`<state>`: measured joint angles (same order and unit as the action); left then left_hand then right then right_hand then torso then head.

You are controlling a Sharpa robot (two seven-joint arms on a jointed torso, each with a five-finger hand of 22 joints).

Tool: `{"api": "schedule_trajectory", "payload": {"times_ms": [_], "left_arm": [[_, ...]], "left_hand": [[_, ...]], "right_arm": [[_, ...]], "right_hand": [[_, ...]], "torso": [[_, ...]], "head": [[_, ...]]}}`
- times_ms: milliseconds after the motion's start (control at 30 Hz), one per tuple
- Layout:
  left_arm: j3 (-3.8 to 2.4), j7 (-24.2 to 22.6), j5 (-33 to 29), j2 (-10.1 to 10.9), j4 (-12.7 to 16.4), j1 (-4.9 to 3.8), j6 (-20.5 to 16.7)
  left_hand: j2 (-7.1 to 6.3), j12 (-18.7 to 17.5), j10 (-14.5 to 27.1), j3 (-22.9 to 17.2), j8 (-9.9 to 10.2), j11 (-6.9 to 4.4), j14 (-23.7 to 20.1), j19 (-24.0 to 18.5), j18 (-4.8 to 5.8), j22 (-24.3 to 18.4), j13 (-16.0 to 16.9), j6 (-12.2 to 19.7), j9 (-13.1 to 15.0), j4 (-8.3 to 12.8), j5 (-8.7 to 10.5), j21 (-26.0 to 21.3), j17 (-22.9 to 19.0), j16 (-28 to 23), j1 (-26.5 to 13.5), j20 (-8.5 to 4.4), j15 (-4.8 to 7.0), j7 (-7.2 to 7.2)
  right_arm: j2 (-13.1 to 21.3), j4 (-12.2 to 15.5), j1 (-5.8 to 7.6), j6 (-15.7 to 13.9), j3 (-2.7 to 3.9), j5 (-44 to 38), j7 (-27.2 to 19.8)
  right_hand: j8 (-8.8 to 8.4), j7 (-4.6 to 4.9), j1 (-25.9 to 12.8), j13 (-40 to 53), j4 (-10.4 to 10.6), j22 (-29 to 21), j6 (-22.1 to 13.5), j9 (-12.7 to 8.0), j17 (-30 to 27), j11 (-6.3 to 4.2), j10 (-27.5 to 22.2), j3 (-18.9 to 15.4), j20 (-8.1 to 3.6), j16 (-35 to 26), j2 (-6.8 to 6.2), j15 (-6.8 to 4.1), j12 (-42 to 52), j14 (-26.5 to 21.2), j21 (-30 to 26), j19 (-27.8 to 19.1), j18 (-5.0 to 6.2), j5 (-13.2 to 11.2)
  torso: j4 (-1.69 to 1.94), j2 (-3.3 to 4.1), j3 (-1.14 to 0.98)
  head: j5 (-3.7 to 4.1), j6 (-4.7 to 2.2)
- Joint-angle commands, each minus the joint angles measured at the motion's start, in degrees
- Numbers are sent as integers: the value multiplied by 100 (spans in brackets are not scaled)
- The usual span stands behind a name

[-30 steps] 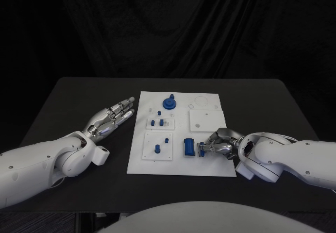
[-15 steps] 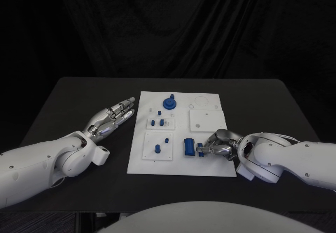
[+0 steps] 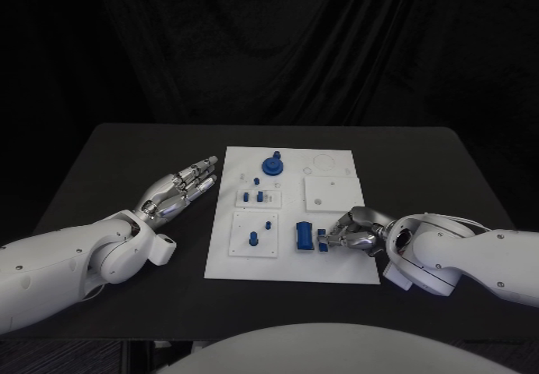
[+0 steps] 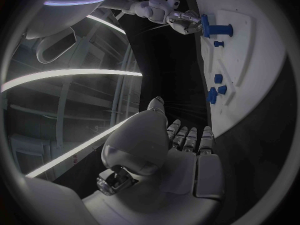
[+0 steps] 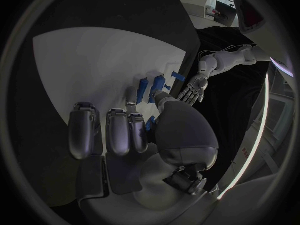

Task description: Assemble the parts on the task board

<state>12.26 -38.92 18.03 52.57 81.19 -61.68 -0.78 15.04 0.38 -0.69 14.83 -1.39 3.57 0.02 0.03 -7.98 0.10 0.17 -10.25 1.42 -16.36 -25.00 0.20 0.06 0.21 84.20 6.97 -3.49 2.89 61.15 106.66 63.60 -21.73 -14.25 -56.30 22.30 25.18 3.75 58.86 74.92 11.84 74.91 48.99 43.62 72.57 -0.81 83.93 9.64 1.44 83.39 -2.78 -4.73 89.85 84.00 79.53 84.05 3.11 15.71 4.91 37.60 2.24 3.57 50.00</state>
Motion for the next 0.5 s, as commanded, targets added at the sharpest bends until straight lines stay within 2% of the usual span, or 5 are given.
{"api": "schedule_trajectory", "payload": {"times_ms": [33,133,233,367,500], "left_arm": [[-5,-121,-22,0,16,13,55],[-5,-123,-22,5,16,14,50],[-5,-119,-22,9,16,16,47],[-5,-116,-22,6,14,17,46],[-5,-117,-22,2,12,19,46]], "left_hand": [[-2,-31,46,-20,-11,-14,-2,-3,58,-10,-10,5,5,17,-25,-20,-6,-21,72,25,-35,38],[-2,-31,46,-20,-11,-14,-2,-3,58,-10,-10,5,5,17,-25,-20,-6,-21,72,25,-35,38],[-1,-31,45,-21,-12,-13,-2,-3,55,-10,-9,2,6,16,-25,-20,-6,-21,74,38,-42,45],[-1,-31,45,-21,-12,-13,-2,-3,55,-10,-9,2,6,16,-25,-20,-6,-21,74,38,-42,45],[0,-31,43,-21,-13,-13,-2,-3,53,-10,-9,-4,7,15,-35,-20,-6,-21,75,43,-46,45]], "right_arm": [[67,42,-13,-258,-1,-109,-427],[128,63,-13,-188,-2,-116,-547],[191,84,-17,42,-5,-207,-524],[221,77,-27,224,-6,-311,-448],[237,80,-34,373,-7,-473,-336]], "right_hand": [[54,-19,2,1508,28,1146,-32,18,19,10,607,3,28,-11,20,22,15,303,-7,222,-40,1],[446,-41,303,1508,-71,1135,-199,275,30,-6,607,-7,12,-7,18,4,15,305,-43,206,-32,80],[1261,-116,430,1508,65,1128,-505,817,40,-65,607,-177,-29,-7,38,-33,15,307,-76,196,-24,-90],[1642,-146,409,1508,256,1122,-643,1036,30,-97,607,-323,-46,-15,27,-65,15,304,-99,190,-22,-450],[1909,-184,447,1508,344,1123,-690,1182,40,-130,607,-411,-70,-13,10,-90,15,307,-104,192,-21,-639]], "torso": [[-1,-1,-2],[-1,-2,-4],[-2,-3,-5],[-4,-3,-4],[-5,-5,-3]], "head": [[-3,0],[-6,0],[16,0],[36,0],[36,0]]}}
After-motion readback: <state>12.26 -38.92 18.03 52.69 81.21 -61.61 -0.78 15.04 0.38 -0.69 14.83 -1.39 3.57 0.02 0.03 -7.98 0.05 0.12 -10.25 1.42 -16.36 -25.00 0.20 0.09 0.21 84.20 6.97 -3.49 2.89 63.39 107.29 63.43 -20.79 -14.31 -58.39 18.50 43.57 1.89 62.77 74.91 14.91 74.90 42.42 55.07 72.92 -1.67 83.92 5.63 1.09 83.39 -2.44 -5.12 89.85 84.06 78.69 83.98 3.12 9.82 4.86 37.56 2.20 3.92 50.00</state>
